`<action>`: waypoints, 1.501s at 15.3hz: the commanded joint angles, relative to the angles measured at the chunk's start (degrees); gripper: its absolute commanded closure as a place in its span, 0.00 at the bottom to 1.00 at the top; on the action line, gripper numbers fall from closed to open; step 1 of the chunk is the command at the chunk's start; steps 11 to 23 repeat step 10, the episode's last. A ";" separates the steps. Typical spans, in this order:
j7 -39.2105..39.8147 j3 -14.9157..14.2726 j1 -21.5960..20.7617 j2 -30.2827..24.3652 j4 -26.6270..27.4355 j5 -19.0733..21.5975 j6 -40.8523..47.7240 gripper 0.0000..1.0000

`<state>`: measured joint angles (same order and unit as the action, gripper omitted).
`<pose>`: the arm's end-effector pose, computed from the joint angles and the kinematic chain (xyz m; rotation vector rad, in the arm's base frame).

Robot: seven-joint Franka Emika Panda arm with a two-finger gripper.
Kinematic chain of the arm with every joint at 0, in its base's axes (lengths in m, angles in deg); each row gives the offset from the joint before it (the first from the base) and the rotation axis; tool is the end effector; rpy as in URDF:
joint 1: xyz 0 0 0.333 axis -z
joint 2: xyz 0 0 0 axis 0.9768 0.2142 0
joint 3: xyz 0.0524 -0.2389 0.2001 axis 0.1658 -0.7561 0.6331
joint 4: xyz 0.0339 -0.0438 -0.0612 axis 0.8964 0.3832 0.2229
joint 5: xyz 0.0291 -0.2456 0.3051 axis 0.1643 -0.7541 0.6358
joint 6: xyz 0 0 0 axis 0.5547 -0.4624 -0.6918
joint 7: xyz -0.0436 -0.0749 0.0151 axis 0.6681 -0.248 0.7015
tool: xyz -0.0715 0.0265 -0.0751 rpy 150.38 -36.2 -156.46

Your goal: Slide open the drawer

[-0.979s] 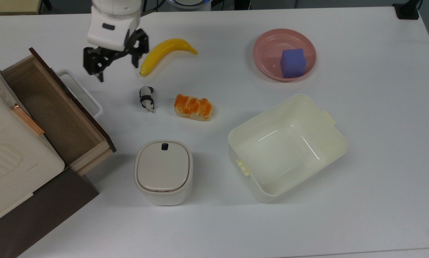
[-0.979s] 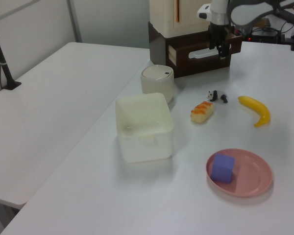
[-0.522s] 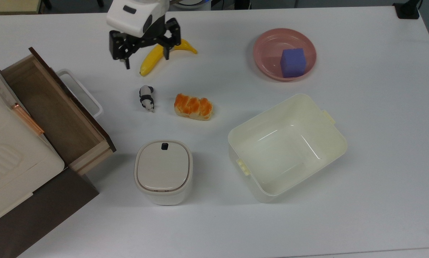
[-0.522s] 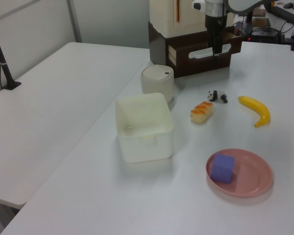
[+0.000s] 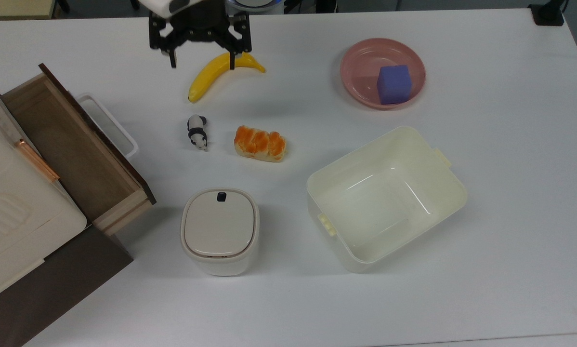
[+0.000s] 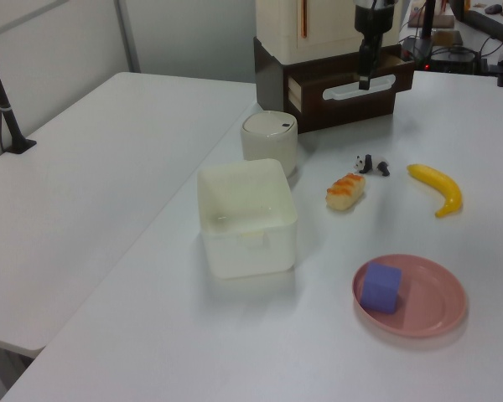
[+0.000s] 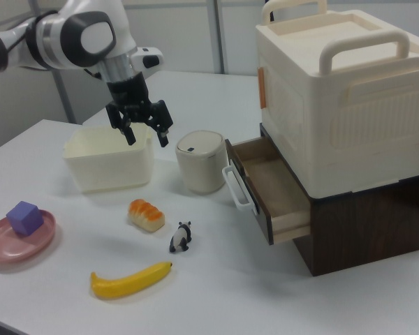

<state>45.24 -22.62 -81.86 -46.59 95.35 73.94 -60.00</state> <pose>0.5898 -0.0250 0.5600 3.0189 0.0726 0.0654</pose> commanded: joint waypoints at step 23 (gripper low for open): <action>-5.38 -1.06 0.62 -3.34 -2.15 4.67 8.86 0.00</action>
